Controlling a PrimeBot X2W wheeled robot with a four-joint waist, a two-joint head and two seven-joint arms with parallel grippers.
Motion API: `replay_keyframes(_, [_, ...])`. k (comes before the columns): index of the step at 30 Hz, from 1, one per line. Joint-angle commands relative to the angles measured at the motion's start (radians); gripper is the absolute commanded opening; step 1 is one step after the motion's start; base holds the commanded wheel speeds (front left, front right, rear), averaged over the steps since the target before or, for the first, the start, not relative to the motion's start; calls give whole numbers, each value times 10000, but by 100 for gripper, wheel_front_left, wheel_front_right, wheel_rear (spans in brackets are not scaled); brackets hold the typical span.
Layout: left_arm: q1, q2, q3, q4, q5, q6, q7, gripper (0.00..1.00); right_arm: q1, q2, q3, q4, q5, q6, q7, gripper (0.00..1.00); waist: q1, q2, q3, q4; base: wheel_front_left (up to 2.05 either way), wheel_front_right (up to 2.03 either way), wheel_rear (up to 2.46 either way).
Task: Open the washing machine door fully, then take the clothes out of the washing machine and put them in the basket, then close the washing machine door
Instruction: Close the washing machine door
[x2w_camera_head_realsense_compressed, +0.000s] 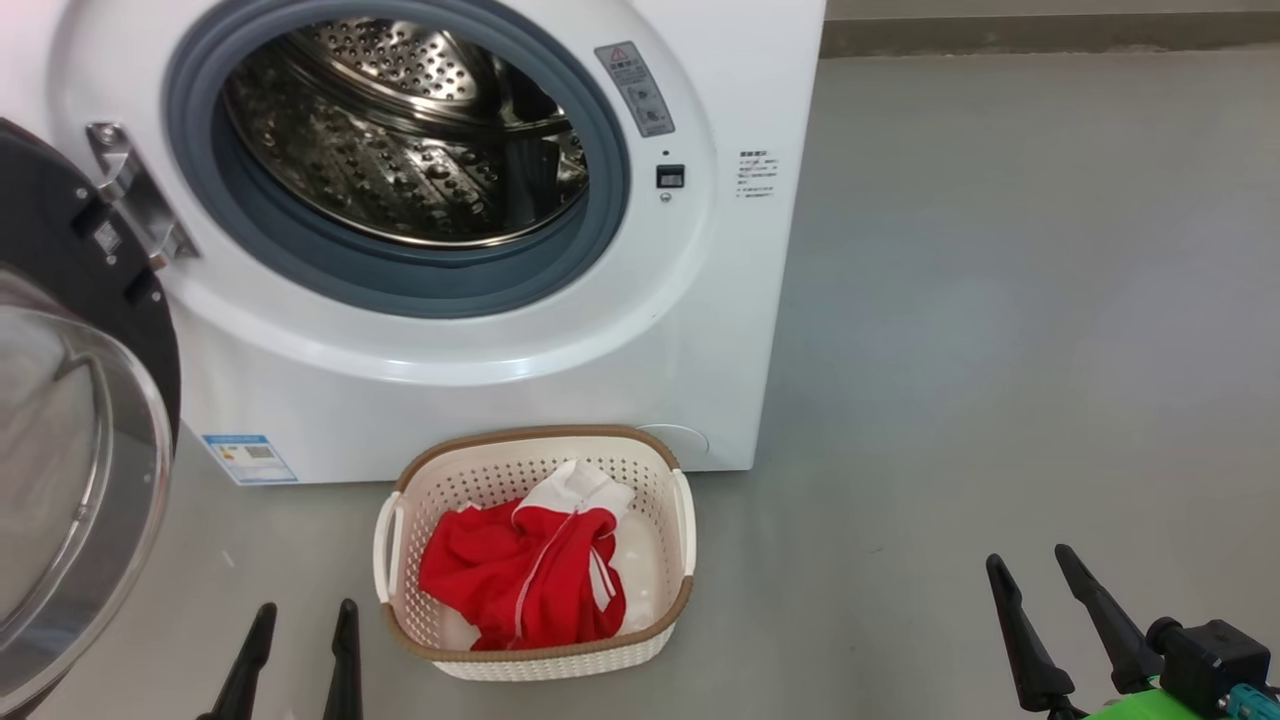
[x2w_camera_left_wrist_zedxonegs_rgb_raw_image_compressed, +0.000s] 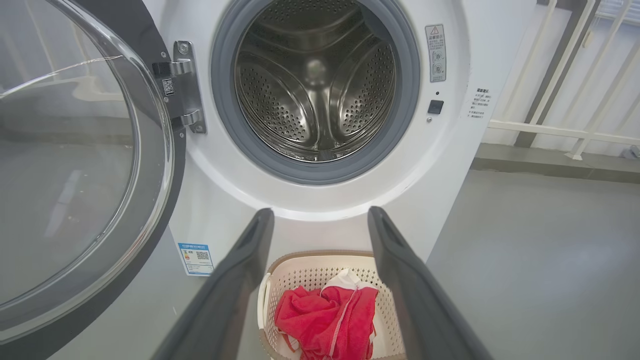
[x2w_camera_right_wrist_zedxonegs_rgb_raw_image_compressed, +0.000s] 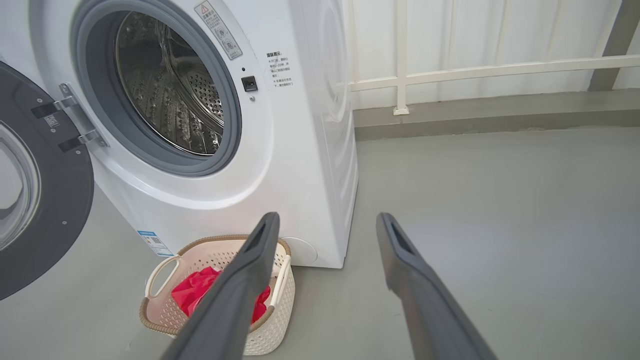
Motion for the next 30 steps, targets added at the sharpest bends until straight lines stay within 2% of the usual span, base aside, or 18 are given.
replay_keyframes(1, [-193, 91, 283, -245, -90, 83, -51, 100, -174, -247, 255, -276, 16, 63, -65, 100, 0, -1, 0, 89, 0, 0, 0])
replay_keyframes(10, [-120, 91, 210, -73, -554, 235, -51, 100, -182, -320, 527, -221, 20, 63, -65, 100, 0, -1, -89, 1026, 0, 0, 0])
replay_keyframes(21, [54, 91, -77, 39, -825, 669, -51, 100, -774, -501, 1473, -139, 53, 63, -65, 100, 0, -1, -39, 2674, 0, 0, 0])
replay_keyframes(30, [77, 91, -268, 138, -1102, 988, -51, 100, -906, -603, 1801, -43, 161, 63, -65, 100, 0, -1, -32, 3917, 0, 0, 0])
